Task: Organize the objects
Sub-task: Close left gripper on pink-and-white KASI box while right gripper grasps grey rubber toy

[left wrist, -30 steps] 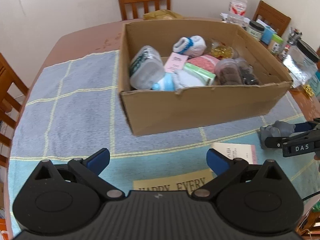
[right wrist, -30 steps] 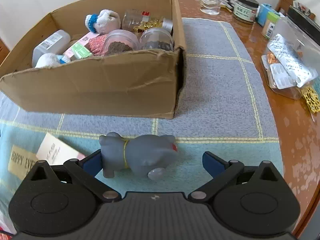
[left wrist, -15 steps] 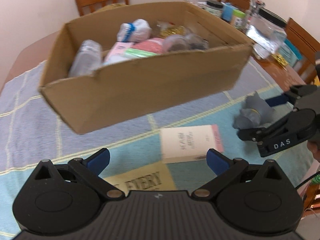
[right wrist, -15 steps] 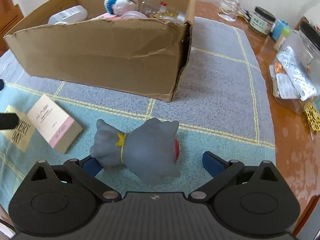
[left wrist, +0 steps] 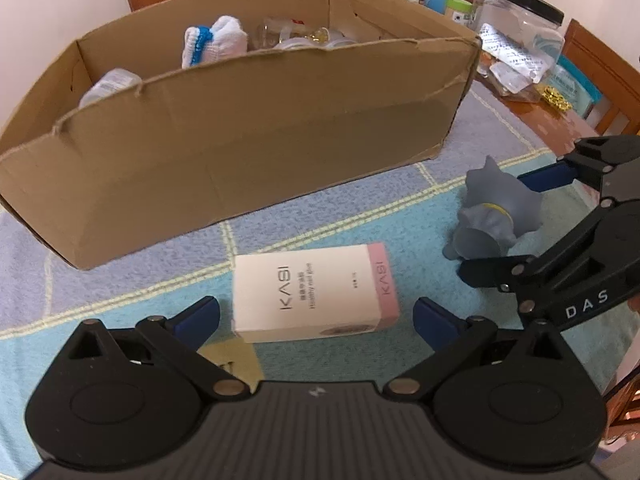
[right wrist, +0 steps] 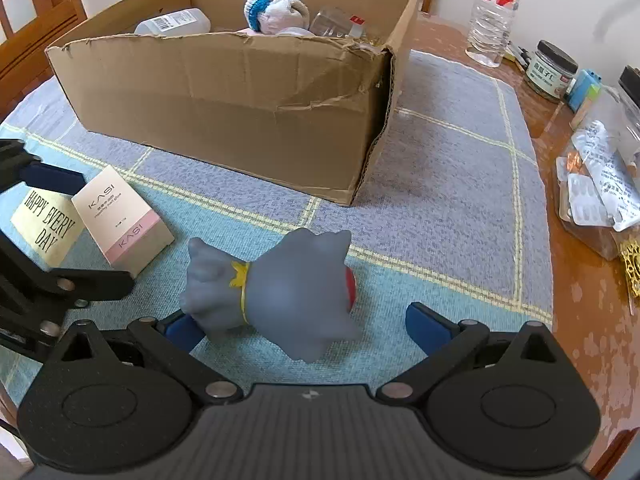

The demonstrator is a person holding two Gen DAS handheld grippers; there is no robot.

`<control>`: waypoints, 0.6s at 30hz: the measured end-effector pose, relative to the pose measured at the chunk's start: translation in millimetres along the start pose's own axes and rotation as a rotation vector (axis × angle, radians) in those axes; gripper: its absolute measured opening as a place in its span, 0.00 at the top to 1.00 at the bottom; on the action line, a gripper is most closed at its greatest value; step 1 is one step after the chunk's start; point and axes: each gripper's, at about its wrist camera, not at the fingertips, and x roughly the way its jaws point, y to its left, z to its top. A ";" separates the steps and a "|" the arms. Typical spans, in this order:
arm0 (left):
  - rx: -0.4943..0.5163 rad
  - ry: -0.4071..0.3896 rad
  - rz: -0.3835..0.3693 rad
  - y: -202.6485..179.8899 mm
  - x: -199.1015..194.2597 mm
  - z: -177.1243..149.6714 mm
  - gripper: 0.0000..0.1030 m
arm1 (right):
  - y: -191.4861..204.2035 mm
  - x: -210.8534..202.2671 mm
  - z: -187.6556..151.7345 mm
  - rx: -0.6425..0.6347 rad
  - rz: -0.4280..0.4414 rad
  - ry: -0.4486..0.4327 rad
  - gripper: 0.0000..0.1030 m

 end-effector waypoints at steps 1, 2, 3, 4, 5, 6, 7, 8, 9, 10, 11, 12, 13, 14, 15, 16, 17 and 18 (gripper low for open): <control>-0.010 0.000 0.001 0.7 0.3 -1.0 0.00 | -1.1 0.1 0.6 0.002 -0.001 -0.002 0.00; -0.017 -0.001 0.009 1.4 0.4 -2.1 0.00 | -2.5 -0.2 0.0 0.001 0.001 -0.007 0.00; -0.023 0.000 0.035 2.6 0.8 -3.1 0.00 | -3.4 -0.4 -0.3 -0.001 0.002 -0.011 0.00; -0.035 -0.001 0.062 4.7 0.9 -3.6 0.01 | -3.4 -0.8 -0.9 -0.003 0.003 -0.013 0.00; -0.056 -0.006 0.069 9.2 0.3 -3.9 0.01 | -3.7 -1.2 -1.3 -0.006 0.004 -0.016 0.00; -0.077 -0.001 0.079 14.3 0.8 -3.6 0.00 | -4.4 -0.8 -2.2 -0.008 0.006 -0.019 0.00; -0.096 -0.001 0.086 19.4 0.6 -3.4 0.01 | -4.3 -1.2 -3.1 -0.013 0.007 -0.025 0.00; -0.115 -0.001 0.103 24.2 0.5 -3.6 0.01 | -4.4 -1.7 -4.5 -0.015 0.008 -0.032 0.00; -0.126 -0.002 0.119 29.0 0.2 -3.9 0.01 | -5.5 -1.8 -5.2 -0.017 0.010 -0.038 0.00; -0.132 -0.004 0.131 33.3 -0.3 -4.2 0.01 | -5.5 -2.4 -6.4 -0.019 0.012 -0.042 0.00; -0.135 -0.006 0.141 36.9 -0.8 -4.6 0.01 | -5.9 -2.5 -7.1 -0.021 0.013 -0.045 0.00; -0.137 -0.008 0.147 40.0 -1.2 -4.8 0.01 | -6.3 -2.6 -7.6 -0.022 0.014 -0.048 0.00; -0.135 -0.009 0.149 42.2 -1.3 -4.7 0.01 | -6.8 -2.4 -7.4 -0.023 0.015 -0.050 0.00; -0.129 -0.011 0.151 43.1 -1.0 -4.4 0.01 | -6.9 -2.5 -7.4 -0.022 0.014 -0.050 0.00; -0.123 -0.014 0.150 43.2 -0.7 -3.8 0.01 | -6.8 -2.5 -7.5 -0.020 0.013 -0.050 0.00; -0.114 -0.017 0.142 42.6 -0.4 -3.1 0.01 | -6.1 -2.4 -7.5 -0.019 0.012 -0.050 0.00; -0.104 -0.021 0.131 41.6 -0.1 -2.6 0.01 | -5.7 -2.4 -7.8 -0.017 0.011 -0.053 0.00; -0.094 -0.026 0.122 39.9 0.4 -1.7 0.01 | -5.9 -1.9 -7.9 -0.016 0.010 -0.057 0.00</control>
